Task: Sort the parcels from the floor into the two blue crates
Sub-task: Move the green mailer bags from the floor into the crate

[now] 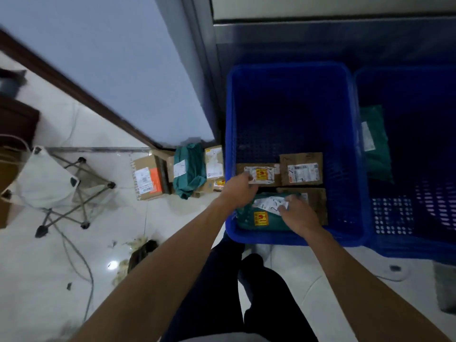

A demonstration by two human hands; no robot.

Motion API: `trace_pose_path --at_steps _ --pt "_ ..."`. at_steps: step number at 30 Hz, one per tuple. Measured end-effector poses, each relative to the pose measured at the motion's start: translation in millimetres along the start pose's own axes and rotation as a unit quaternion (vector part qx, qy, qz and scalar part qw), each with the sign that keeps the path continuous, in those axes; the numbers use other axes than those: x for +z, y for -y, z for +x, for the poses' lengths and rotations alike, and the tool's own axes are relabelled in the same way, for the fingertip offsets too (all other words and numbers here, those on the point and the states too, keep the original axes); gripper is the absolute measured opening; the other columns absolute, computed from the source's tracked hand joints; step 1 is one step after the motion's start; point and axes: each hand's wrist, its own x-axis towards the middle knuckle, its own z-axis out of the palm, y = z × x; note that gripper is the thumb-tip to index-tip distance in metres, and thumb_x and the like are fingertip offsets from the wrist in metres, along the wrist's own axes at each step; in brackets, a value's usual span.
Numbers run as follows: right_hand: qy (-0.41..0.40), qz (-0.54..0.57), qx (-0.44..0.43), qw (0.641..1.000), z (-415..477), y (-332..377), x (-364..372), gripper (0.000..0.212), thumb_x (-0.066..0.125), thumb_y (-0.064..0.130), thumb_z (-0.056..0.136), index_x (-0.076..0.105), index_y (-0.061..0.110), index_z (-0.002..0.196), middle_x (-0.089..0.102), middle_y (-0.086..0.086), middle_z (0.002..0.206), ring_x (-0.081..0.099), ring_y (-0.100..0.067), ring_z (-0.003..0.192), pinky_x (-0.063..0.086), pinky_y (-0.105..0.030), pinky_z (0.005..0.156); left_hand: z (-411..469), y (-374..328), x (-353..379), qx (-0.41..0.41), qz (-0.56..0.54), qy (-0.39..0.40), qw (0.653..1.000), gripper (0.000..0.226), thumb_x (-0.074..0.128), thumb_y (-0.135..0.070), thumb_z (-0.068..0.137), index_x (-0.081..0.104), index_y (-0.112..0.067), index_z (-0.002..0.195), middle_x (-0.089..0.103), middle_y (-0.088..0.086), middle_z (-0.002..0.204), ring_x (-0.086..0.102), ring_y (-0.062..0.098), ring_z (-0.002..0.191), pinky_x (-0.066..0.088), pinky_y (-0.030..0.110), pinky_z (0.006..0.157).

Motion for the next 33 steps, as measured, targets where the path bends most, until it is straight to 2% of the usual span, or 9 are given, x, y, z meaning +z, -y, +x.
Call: trace_pose_path --at_steps 6,8,11,13,16,20,24,29,33 --pt "-0.035 -0.012 -0.081 0.996 -12 51 13 0.036 0.048 0.036 0.103 0.054 0.016 0.132 0.055 -0.007 0.129 0.058 -0.023 0.1 0.049 -0.039 0.086 -27 36 -32 -0.075 -0.164 -0.091 0.979 0.019 0.051 -0.029 0.096 0.063 -0.017 0.103 0.07 0.007 0.106 0.065 0.028 0.098 0.051 0.036 0.081" --pt "-0.062 -0.012 -0.116 0.991 -15 78 19 0.03 0.046 0.034 0.103 0.056 0.014 0.123 0.056 -0.006 0.122 0.054 -0.02 0.088 0.045 -0.036 0.076 -31 56 -44 -0.117 -0.264 -0.113 0.951 0.018 0.053 -0.024 0.093 0.066 -0.013 0.097 0.072 0.009 0.1 0.067 0.027 0.091 0.054 0.038 0.079" --pt "-0.115 -0.003 -0.186 0.976 -26 122 27 0.023 0.046 0.027 0.102 0.061 0.015 0.114 0.056 -0.001 0.114 0.051 -0.016 0.087 0.038 -0.032 0.072 -29 92 -64 -0.179 -0.424 -0.116 0.88 0.017 0.053 -0.015 0.097 0.066 -0.004 0.101 0.071 0.01 0.092 0.068 0.015 0.066 0.052 0.022 0.052" --pt "-0.12 0.0 -0.233 0.965 -29 149 39 0.023 0.046 0.027 0.101 0.063 0.015 0.111 0.058 -0.001 0.109 0.055 -0.017 0.089 0.044 -0.034 0.073 -23 123 -72 -0.199 -0.454 -0.115 0.861 0.015 0.052 -0.012 0.098 0.065 -0.006 0.095 0.068 0.012 0.09 0.067 0.016 0.066 0.055 0.026 0.058" --pt "-0.09 -0.015 -0.259 0.962 -19 184 70 0.024 0.045 0.027 0.102 0.064 0.012 0.106 0.058 -0.004 0.102 0.058 -0.022 0.087 0.047 -0.038 0.072 -6 171 -74 -0.223 -0.432 -0.099 0.868 0.016 0.053 -0.012 0.096 0.063 -0.011 0.084 0.068 0.015 0.089 0.066 0.026 0.078 0.059 0.04 0.075" --pt "-0.027 -0.097 -0.248 0.964 16 228 120 0.023 0.046 0.03 0.1 0.062 0.013 0.101 0.06 -0.003 0.105 0.056 -0.024 0.092 0.042 -0.036 0.071 35 243 -73 -0.25 -0.383 -0.065 0.887 0.024 0.051 -0.008 0.093 0.065 0.008 0.104 0.064 0.016 0.085 0.063 0.028 0.071 0.055 0.037 0.057" --pt "0.065 -0.117 -0.157 0.978 72 259 175 0.025 0.049 0.034 0.098 0.062 0.012 0.098 0.065 -0.007 0.105 0.054 -0.025 0.088 0.042 -0.034 0.07 82 308 -65 -0.247 -0.309 -0.049 0.917 0.034 0.048 -0.013 0.094 0.065 0.003 0.119 0.068 0.021 0.115 0.065 0.038 0.106 0.055 0.048 0.093" --pt "0.13 -0.098 -0.078 0.984 156 268 243 0.034 0.049 0.038 0.099 0.059 0.011 0.117 0.064 -0.013 0.12 0.059 -0.032 0.107 0.05 -0.039 0.087 131 371 -45 -0.236 -0.261 -0.003 0.936 0.036 0.043 -0.005 0.1 0.056 0.004 0.133 0.059 0.023 0.133 0.057 0.038 0.122 0.048 0.04 0.1" --pt "0.122 -0.081 -0.045 0.988 215 265 300 0.053 0.047 0.044 0.096 0.047 0.017 0.142 0.053 -0.013 0.143 0.053 -0.036 0.125 0.047 -0.046 0.102 170 426 -7 -0.243 -0.282 0.055 0.927 0.048 0.048 -0.011 0.098 0.044 -0.012 0.146 0.051 0.015 0.143 0.051 0.033 0.127 0.045 0.046 0.108"
